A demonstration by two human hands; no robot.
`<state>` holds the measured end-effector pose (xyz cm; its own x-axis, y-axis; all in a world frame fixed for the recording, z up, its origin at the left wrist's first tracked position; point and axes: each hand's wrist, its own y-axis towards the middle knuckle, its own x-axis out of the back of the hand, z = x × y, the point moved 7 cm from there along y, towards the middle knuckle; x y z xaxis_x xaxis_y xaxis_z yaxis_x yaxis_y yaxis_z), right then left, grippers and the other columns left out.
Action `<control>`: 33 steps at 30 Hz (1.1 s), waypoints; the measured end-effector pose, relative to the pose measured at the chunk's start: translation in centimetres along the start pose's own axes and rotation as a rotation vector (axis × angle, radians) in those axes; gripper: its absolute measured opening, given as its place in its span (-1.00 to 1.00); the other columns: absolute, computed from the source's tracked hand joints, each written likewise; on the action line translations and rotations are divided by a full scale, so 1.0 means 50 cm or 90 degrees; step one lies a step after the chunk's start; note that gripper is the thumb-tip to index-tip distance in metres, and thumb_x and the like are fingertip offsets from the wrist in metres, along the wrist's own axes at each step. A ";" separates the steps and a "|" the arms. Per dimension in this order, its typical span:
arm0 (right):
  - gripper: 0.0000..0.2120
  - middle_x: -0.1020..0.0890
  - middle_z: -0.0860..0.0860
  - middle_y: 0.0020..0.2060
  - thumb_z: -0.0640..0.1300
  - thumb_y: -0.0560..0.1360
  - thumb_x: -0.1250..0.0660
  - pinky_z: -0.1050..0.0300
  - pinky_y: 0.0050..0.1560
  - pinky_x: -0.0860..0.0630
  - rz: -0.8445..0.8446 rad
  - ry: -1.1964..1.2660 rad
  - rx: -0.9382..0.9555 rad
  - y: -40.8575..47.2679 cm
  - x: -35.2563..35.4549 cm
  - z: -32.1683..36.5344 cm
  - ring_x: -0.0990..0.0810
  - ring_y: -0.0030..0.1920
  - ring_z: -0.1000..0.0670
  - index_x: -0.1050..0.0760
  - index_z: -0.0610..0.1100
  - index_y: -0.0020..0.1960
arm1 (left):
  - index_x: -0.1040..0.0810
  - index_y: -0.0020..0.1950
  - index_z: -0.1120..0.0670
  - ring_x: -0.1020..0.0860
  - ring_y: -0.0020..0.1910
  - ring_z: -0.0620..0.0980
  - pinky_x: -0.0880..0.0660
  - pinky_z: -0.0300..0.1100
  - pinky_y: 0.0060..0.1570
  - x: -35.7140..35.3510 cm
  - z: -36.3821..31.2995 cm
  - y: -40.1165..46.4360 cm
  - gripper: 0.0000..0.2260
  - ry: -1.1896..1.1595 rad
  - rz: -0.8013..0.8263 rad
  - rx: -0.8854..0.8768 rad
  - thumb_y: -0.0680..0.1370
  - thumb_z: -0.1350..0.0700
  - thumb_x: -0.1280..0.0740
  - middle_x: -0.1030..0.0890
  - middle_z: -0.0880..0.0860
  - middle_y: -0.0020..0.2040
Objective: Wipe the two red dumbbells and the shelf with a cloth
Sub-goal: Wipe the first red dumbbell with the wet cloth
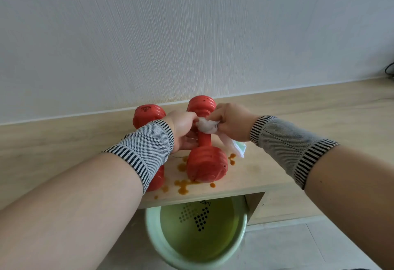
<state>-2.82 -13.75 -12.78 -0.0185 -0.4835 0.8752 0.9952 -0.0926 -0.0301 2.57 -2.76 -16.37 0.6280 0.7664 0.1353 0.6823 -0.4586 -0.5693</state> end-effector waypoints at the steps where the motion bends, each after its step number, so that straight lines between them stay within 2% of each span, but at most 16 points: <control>1: -0.82 -0.64 -0.03 -0.05 -0.19 0.47 -0.31 0.02 0.06 -0.53 0.021 0.028 -0.001 -0.007 0.000 0.000 -0.59 -0.02 -0.04 -0.64 -0.03 -0.01 | -0.52 0.12 0.22 -0.60 -0.30 0.10 -0.60 -0.10 -0.35 0.005 0.001 0.007 -0.79 0.016 -0.012 -0.007 0.63 0.14 -0.16 -0.58 0.20 -0.08; 4: -0.74 -0.64 0.05 -0.06 -0.30 0.43 -0.32 0.16 0.09 -0.51 0.051 0.097 -0.012 -0.028 -0.001 0.004 -0.56 -0.05 0.07 -0.65 -0.03 0.00 | -0.58 -0.01 0.21 -0.61 -0.17 0.15 -0.61 0.04 -0.10 0.016 0.003 0.020 -0.83 0.070 -0.047 -0.025 0.61 0.14 -0.25 -0.61 0.18 -0.09; 5: -0.74 -0.64 0.03 -0.08 -0.32 0.43 -0.33 0.19 0.07 -0.51 0.060 0.107 -0.006 -0.034 -0.004 0.008 -0.56 -0.07 0.08 -0.66 -0.04 -0.01 | -0.59 -0.07 0.20 -0.61 -0.19 0.15 -0.61 0.04 -0.09 0.018 0.004 0.021 -0.85 0.086 -0.056 -0.030 0.59 0.15 -0.29 -0.62 0.18 -0.12; 7: -0.74 -0.64 0.04 -0.13 -0.32 0.42 -0.33 0.22 0.04 -0.50 0.077 0.117 0.011 -0.043 -0.010 0.016 -0.55 -0.11 0.10 -0.67 -0.05 -0.02 | -0.60 -0.14 0.19 -0.62 -0.26 0.12 -0.62 -0.04 -0.21 0.022 0.001 0.021 -0.86 0.131 -0.075 -0.036 0.56 0.13 -0.36 -0.64 0.18 -0.14; 9: -0.74 -0.62 0.09 -0.17 -0.33 0.42 -0.33 0.28 -0.01 -0.49 0.076 0.121 0.008 -0.037 -0.010 0.014 -0.53 -0.16 0.16 -0.67 -0.04 -0.02 | -0.60 -0.10 0.21 -0.62 -0.35 0.04 -0.57 -0.17 -0.43 0.027 -0.003 0.021 -0.82 0.159 -0.075 -0.036 0.53 0.08 -0.41 -0.65 0.17 -0.17; 11: -0.75 -0.59 0.15 -0.22 -0.30 0.42 -0.34 0.28 -0.10 -0.46 0.028 0.118 -0.020 -0.022 0.001 -0.001 -0.52 -0.20 0.19 -0.67 0.00 -0.05 | -0.58 -0.02 0.23 -0.61 -0.37 -0.01 -0.49 -0.25 -0.53 0.026 -0.005 0.024 -0.73 0.183 -0.066 -0.035 0.51 0.02 -0.43 -0.64 0.14 -0.18; 14: -0.78 -0.58 0.17 -0.31 -0.24 0.43 -0.34 0.23 -0.19 -0.46 -0.037 0.087 -0.061 -0.009 0.017 -0.023 -0.53 -0.24 0.11 -0.67 0.03 -0.07 | -0.54 -0.02 0.21 -0.61 -0.32 -0.01 -0.55 -0.20 -0.39 0.016 -0.007 0.032 -0.74 0.198 -0.046 -0.036 0.52 0.02 -0.43 -0.62 0.11 -0.22; 17: -0.80 -0.64 0.03 -0.28 -0.20 0.43 -0.32 0.17 -0.18 -0.53 -0.077 0.097 -0.101 -0.012 0.028 -0.045 -0.57 -0.22 0.04 -0.67 0.01 -0.05 | -0.54 -0.01 0.21 -0.62 -0.25 0.04 -0.59 -0.10 -0.19 0.009 -0.007 0.037 -0.81 0.192 -0.031 -0.026 0.54 0.09 -0.40 -0.63 0.13 -0.19; 23: -0.79 -0.66 0.00 -0.18 -0.13 0.48 -0.27 0.25 -0.28 -0.40 -0.172 0.092 -0.169 -0.023 0.052 -0.090 -0.60 -0.15 -0.01 -0.62 0.02 0.04 | -0.52 0.14 0.26 -0.61 -0.25 0.06 -0.57 -0.10 -0.25 0.005 0.003 0.030 -0.82 0.089 0.001 0.013 0.59 0.18 -0.32 -0.60 0.16 -0.17; 26: -0.75 -0.67 0.03 -0.10 -0.15 0.49 -0.27 0.24 -0.20 -0.46 -0.134 0.105 -0.106 -0.015 0.037 -0.054 -0.61 -0.09 0.03 -0.60 0.05 0.10 | -0.50 0.10 0.24 -0.60 -0.26 0.05 -0.58 -0.10 -0.23 0.000 0.008 0.027 -0.88 0.044 0.015 0.017 0.61 0.22 -0.27 -0.59 0.16 -0.20; 29: -0.74 -0.64 0.03 -0.06 -0.13 0.50 -0.28 0.23 -0.09 -0.43 -0.065 0.074 -0.050 -0.001 0.008 -0.014 -0.56 -0.06 0.05 -0.60 0.04 0.14 | -0.50 -0.01 0.20 -0.59 -0.31 0.02 -0.59 -0.15 -0.34 -0.001 0.004 0.021 -0.94 0.043 0.018 0.005 0.62 0.26 -0.24 -0.58 0.14 -0.24; 33: -0.77 -0.61 0.11 -0.12 -0.27 0.42 -0.34 0.11 0.11 -0.50 -0.006 0.131 -0.030 -0.014 -0.006 -0.001 -0.56 -0.05 0.05 -0.65 -0.05 0.01 | -0.51 -0.08 0.24 -0.60 -0.36 0.06 -0.60 -0.09 -0.32 0.014 0.005 0.021 -0.85 0.037 0.012 0.016 0.62 0.31 -0.19 -0.60 0.17 -0.29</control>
<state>-3.50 -13.60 -13.04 -0.0513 -0.6491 0.7589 0.9895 -0.1360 -0.0494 3.61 -2.60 -17.06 0.6613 0.7305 0.1707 0.6611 -0.4599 -0.5928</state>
